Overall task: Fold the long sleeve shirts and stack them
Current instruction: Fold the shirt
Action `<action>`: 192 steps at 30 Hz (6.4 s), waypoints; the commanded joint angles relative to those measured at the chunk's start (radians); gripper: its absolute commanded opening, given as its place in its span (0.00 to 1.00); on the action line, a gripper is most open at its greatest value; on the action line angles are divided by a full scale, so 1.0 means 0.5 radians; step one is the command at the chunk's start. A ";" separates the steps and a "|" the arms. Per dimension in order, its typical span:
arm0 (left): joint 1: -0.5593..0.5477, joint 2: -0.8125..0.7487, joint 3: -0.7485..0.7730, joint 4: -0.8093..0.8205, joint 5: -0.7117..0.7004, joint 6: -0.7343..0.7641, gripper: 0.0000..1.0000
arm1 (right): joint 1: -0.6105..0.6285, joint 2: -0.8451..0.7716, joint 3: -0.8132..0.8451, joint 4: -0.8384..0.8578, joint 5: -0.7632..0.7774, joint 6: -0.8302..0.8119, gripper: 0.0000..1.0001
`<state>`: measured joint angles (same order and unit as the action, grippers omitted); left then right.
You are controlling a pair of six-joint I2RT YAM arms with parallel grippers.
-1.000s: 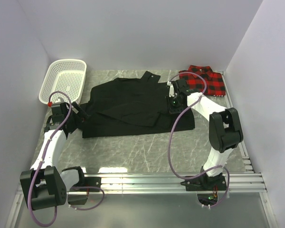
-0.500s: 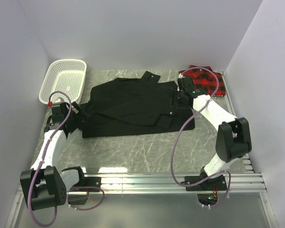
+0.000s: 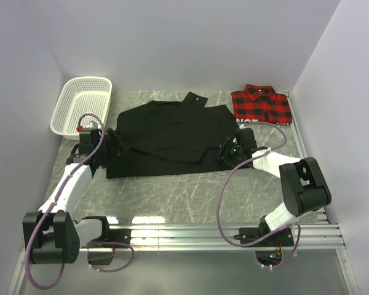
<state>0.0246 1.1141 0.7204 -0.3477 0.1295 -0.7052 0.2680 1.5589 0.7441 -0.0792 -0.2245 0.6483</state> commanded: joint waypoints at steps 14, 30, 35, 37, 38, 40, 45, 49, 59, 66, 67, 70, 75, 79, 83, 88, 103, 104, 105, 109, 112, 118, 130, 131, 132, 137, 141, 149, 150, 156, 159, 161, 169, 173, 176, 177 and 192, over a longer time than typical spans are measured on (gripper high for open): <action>-0.095 0.244 -0.109 0.241 -0.142 -0.323 0.92 | -0.067 0.036 -0.114 0.490 -0.158 0.084 0.29; -0.098 0.370 -0.168 0.232 -0.142 -0.384 0.93 | -0.128 -0.016 0.086 0.024 -0.088 -0.140 0.00; -0.095 0.364 -0.158 0.226 -0.121 -0.378 0.92 | -0.128 0.002 0.092 -0.047 0.010 -0.152 0.00; -0.095 0.340 -0.143 0.196 -0.127 -0.366 0.92 | -0.125 0.008 0.107 -0.069 0.032 -0.155 0.01; -0.095 0.325 -0.128 0.180 -0.151 -0.357 0.92 | -0.125 -0.001 0.107 -0.069 0.041 -0.155 0.01; -0.095 0.300 -0.116 0.146 -0.185 -0.335 0.92 | -0.128 -0.010 0.110 -0.090 0.081 -0.168 0.02; -0.095 0.288 -0.094 0.103 -0.250 -0.326 0.92 | -0.128 -0.016 0.147 -0.148 0.118 -0.192 0.11; -0.098 0.199 -0.060 0.094 -0.225 -0.311 0.91 | -0.128 -0.086 0.165 -0.136 0.102 -0.195 0.37; -0.313 0.198 0.213 0.357 -0.026 -0.335 0.88 | -0.057 -0.348 0.202 0.467 -0.229 0.114 0.66; -0.439 0.575 0.390 0.747 0.103 -0.492 0.73 | 0.160 0.097 0.487 1.029 -0.471 0.437 0.67; -0.448 0.664 0.415 0.772 0.100 -0.498 0.71 | 0.224 0.152 0.533 1.109 -0.481 0.479 0.67; -0.454 0.787 0.434 0.864 0.091 -0.522 0.57 | 0.335 0.461 0.729 1.241 -0.520 0.568 0.67; -0.454 0.934 0.330 1.002 0.020 -0.556 0.37 | 0.479 0.903 1.101 1.364 -0.625 0.713 0.67; -0.451 1.039 0.250 1.067 -0.007 -0.599 0.32 | 0.581 1.173 1.340 1.386 -0.692 0.762 0.67; -0.439 1.103 0.158 1.143 -0.050 -0.642 0.29 | 0.654 1.413 1.613 1.297 -0.757 0.734 0.66; -0.424 1.171 0.078 1.113 -0.179 -0.667 0.30 | 0.661 1.616 1.709 1.214 -0.744 0.747 0.66; -0.347 1.125 -0.039 0.984 -0.235 -0.734 0.32 | 0.280 1.426 1.178 1.159 -0.447 0.876 0.66; -0.347 1.110 -0.036 0.969 -0.228 -0.728 0.33 | 0.232 1.405 1.145 1.152 -0.438 0.866 0.66; -0.347 1.067 -0.030 0.950 -0.228 -0.716 0.33 | 0.213 1.353 1.120 1.152 -0.444 0.830 0.66; -0.347 0.871 -0.011 0.816 -0.247 -0.645 0.38 | 0.145 1.187 1.070 1.018 -0.511 0.628 0.65; -0.347 0.681 0.007 0.727 -0.323 -0.575 0.43 | 0.148 1.006 1.055 0.818 -0.548 0.416 0.65; -0.347 0.496 0.041 0.708 -0.360 -0.477 0.45 | 0.197 0.733 0.908 0.809 -0.716 0.286 0.65; -0.301 0.929 0.063 0.870 -0.351 -0.639 0.39 | 0.259 0.947 0.559 1.100 -0.999 0.529 0.62; -0.289 0.935 0.041 0.882 -0.348 -0.657 0.38 | 0.240 0.935 0.510 1.103 -0.993 0.523 0.62; -0.270 0.938 0.002 0.895 -0.342 -0.673 0.38 | 0.195 0.929 0.421 1.076 -0.981 0.517 0.62; -0.230 0.901 -0.112 0.913 -0.342 -0.759 0.36 | 0.035 0.755 0.245 0.901 -0.858 0.358 0.62; -0.221 0.800 -0.119 0.849 -0.372 -0.756 0.37 | -0.063 0.534 0.254 0.448 -0.653 0.137 0.62; -0.221 0.420 0.001 0.533 -0.437 -0.603 0.75 | -0.131 -0.070 0.350 -0.271 0.184 -0.171 0.62; -0.221 0.386 0.001 0.472 -0.467 -0.560 0.82 | -0.155 -0.105 0.343 -0.295 0.252 -0.159 0.62; -0.221 0.272 -0.005 0.312 -0.505 -0.461 0.83 | -0.278 -0.136 0.340 -0.477 0.446 0.001 0.43; -0.221 0.327 -0.026 0.266 -0.462 -0.431 0.80 | -0.300 -0.087 0.304 -0.477 0.526 0.047 0.38; -0.221 0.397 -0.048 0.248 -0.400 -0.433 0.79 | -0.309 -0.014 0.288 -0.471 0.492 0.056 0.38; -0.193 0.729 -0.103 0.162 -0.139 -0.480 0.70 | -0.324 0.174 0.261 -0.633 0.455 0.035 0.38; -0.132 0.680 -0.213 0.088 -0.084 -0.467 0.70 | -0.318 0.125 0.160 -0.835 0.477 -0.078 0.39; 0.002 0.582 -0.360 0.057 0.047 -0.437 0.71 | -0.312 0.009 0.016 -0.949 0.507 -0.115 0.40; 0.055 0.555 -0.410 0.063 0.197 -0.437 0.71 | -0.315 -0.037 -0.030 -0.958 0.480 -0.125 0.40; 0.245 -0.421 -0.481 -0.498 0.220 -0.578 0.76 | -0.196 -1.344 -0.203 -1.072 0.311 -0.155 0.47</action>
<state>0.1471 0.9771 0.3897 -0.4446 0.3355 -1.0130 0.1520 0.9977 0.5751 -0.6441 -0.0940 0.6083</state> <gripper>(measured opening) 0.746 0.460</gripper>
